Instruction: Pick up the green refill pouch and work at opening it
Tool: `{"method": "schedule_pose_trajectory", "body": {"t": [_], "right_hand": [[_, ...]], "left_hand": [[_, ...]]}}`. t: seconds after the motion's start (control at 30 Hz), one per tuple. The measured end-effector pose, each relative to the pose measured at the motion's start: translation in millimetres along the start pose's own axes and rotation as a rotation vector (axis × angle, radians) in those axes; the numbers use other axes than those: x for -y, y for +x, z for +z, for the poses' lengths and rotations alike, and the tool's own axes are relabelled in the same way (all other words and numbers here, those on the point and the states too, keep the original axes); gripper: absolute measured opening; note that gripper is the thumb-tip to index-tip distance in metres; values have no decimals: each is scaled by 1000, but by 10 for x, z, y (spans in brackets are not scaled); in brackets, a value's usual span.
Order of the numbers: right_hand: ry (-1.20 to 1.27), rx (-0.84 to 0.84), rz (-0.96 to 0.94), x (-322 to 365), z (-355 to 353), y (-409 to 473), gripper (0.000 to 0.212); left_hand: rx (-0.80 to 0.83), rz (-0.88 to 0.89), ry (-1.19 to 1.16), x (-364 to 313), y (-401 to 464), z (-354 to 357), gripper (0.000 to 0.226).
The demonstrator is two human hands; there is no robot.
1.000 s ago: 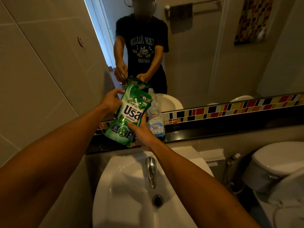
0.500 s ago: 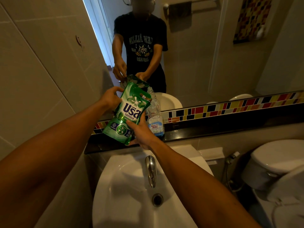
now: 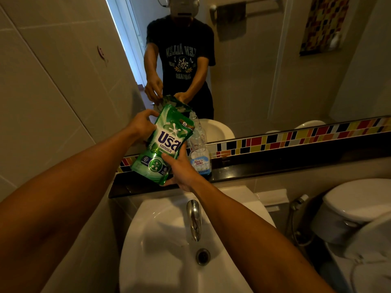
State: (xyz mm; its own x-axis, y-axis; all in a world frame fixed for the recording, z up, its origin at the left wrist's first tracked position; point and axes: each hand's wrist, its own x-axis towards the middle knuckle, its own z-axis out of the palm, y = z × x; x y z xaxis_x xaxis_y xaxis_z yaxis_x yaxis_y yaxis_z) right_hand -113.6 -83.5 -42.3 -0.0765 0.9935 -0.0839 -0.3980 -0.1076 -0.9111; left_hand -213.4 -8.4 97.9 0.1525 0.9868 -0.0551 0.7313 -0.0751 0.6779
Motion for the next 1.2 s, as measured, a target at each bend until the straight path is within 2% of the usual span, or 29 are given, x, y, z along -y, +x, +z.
{"method": "schedule_pose_trajectory", "body": {"t": [0.43,1.2], "right_hand": [[14,-34,32,41,68,-20,79],[28,5,-4,10,83,14,71]], "left_hand": [[9,-2,2,4,27,-29,46],[30,-6,-20,-7,62,-82,47]]}}
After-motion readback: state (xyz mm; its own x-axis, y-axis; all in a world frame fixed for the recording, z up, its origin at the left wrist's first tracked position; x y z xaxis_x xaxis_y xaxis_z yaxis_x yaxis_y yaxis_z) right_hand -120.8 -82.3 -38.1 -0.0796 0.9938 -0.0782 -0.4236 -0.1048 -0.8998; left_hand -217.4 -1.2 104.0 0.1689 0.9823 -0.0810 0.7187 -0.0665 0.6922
